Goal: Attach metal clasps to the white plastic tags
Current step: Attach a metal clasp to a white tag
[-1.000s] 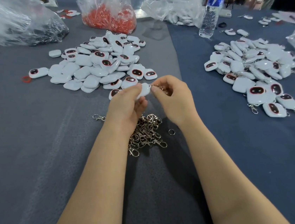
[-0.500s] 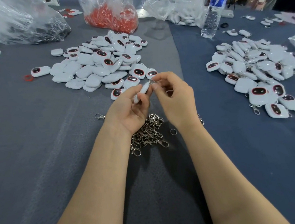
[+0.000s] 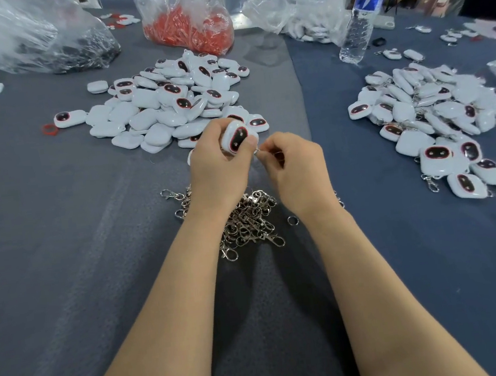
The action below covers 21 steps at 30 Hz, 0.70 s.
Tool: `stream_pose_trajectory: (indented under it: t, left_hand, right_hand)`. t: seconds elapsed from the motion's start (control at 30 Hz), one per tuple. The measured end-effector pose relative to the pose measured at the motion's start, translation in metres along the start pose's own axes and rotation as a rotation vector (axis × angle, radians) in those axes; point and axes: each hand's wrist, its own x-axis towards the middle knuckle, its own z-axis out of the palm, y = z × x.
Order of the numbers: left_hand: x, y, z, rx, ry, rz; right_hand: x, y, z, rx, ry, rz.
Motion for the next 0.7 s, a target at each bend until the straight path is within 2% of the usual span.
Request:
stream_pose_trajectory:
  t: [0.17,0.3,0.4,0.57,0.63,0.7]
  left_hand:
    - [-0.003,-0.002,0.003,0.074,-0.006,0.104]
    - [-0.001,-0.004,0.004,0.029,0.012,0.075]
    - [0.003,-0.004,0.002,-0.245,0.072,-0.183]
    - [0.008,-0.001,-0.005,-0.797,0.039,-0.660]
    - [0.007,0.001,-0.008,-0.995,-0.015,-0.787]
    - [0.007,0.001,-0.010,-1.074,-0.066,-0.854]
  right_hand:
    - [0.000,0.000,0.000,-0.015,-0.025,0.017]
    - [0.000,-0.001,0.000,0.026,-0.014,0.041]
    - [-0.001,-0.006,0.001,0.160,0.036,0.063]
    - [-0.001,-0.008,0.001,0.343,0.052,0.081]
    - [-0.002,-0.009,0.001,0.357,0.066,0.074]
    - [-0.003,-0.010,0.002,0.340,0.099,0.039]
